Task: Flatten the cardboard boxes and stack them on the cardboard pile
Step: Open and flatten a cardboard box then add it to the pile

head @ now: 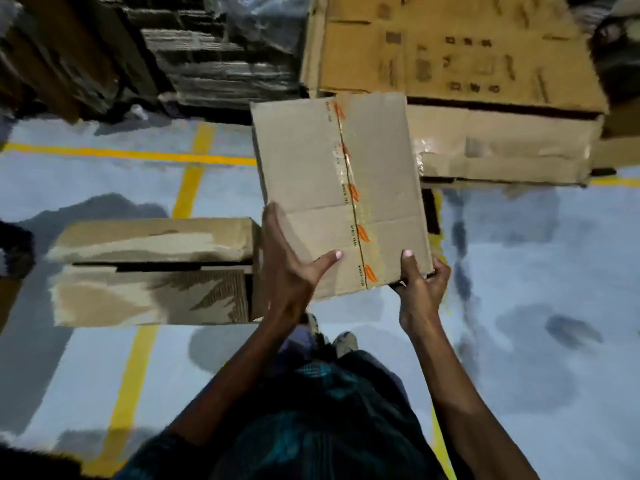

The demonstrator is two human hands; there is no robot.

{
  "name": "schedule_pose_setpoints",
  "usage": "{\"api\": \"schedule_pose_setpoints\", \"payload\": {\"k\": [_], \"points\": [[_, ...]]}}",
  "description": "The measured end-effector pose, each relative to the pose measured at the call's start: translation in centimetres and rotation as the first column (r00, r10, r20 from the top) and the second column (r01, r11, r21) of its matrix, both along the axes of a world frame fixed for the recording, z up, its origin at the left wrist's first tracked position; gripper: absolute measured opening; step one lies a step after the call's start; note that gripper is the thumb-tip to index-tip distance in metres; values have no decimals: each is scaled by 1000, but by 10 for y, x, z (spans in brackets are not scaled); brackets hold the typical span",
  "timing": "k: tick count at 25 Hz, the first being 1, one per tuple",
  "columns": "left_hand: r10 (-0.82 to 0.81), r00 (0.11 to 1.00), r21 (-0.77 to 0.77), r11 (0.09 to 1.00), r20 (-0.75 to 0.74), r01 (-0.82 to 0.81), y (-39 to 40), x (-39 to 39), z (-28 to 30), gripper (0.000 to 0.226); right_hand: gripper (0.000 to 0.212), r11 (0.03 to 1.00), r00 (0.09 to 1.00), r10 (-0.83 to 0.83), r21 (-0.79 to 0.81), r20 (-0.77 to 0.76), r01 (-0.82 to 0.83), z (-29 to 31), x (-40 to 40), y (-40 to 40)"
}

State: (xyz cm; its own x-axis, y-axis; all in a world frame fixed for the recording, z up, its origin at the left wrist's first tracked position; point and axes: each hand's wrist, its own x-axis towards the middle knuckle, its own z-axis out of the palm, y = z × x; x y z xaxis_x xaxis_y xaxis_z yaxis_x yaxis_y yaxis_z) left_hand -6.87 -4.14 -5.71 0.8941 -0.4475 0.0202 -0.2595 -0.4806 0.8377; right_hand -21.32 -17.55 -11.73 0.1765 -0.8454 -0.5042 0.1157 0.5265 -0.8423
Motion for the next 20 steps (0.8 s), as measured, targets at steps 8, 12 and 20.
{"api": "schedule_pose_setpoints", "payload": {"k": [8, 12, 20], "points": [[-371, 925, 113, 919, -86, 379, -63, -12, -140, 121, 55, 928, 942, -293, 188, -163, 321, -141, -63, 2], [-421, 895, 92, 895, -149, 436, -67, -8, -236, 118, 63, 899, 903, -328, 202, -276, 389, -222, -67, -1], [-387, 899, 122, 901, -202, 416, -85, 9, -433, 98, 58, 905, 855, -314, 143, -413, 402, -381, -39, -29]]}}
